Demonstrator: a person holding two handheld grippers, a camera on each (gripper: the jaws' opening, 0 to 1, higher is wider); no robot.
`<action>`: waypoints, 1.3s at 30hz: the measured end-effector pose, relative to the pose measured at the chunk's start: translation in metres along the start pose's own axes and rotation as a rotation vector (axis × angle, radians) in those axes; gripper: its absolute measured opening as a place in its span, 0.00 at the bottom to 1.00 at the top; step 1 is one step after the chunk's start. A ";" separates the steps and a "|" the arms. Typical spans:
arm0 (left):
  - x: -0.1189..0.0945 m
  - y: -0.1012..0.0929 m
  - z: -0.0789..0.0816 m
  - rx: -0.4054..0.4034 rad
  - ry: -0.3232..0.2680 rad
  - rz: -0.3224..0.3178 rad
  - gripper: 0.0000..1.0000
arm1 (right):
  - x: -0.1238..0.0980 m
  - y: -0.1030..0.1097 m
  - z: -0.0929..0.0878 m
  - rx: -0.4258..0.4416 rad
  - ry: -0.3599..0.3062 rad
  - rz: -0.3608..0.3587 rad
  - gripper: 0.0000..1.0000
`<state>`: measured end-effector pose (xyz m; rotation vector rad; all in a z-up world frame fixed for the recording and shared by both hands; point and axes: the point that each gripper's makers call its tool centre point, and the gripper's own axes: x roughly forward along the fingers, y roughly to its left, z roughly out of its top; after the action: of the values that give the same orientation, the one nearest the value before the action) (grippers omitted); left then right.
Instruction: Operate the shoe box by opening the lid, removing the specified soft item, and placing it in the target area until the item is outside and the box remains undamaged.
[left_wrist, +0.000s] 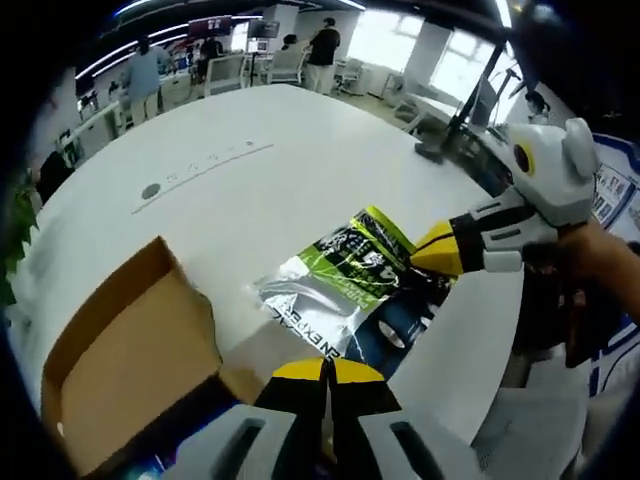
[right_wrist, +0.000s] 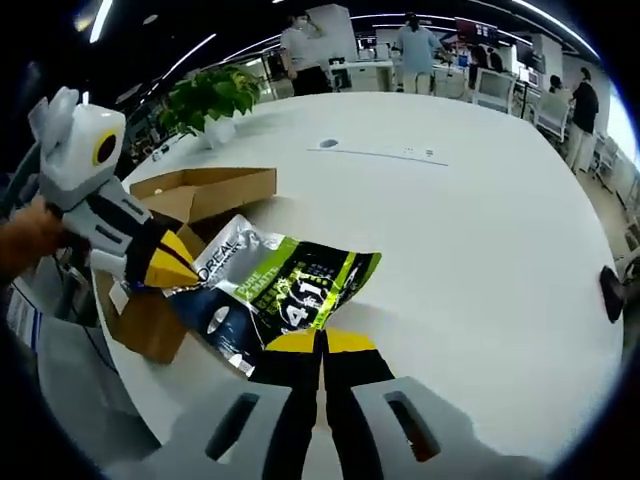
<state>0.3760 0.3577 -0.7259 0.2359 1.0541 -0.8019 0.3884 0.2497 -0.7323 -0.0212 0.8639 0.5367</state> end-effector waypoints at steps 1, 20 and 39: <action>0.003 0.000 -0.001 0.011 0.012 0.000 0.00 | 0.002 -0.001 -0.001 0.000 0.005 -0.002 0.00; 0.037 0.001 -0.012 0.137 0.185 0.010 0.01 | 0.031 -0.020 -0.016 -0.032 0.078 -0.042 0.00; 0.034 0.003 -0.014 0.309 0.188 0.077 0.04 | 0.038 -0.027 -0.027 0.014 0.095 -0.069 0.00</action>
<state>0.3771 0.3515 -0.7621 0.6206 1.0866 -0.8840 0.4015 0.2372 -0.7832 -0.0637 0.9558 0.4674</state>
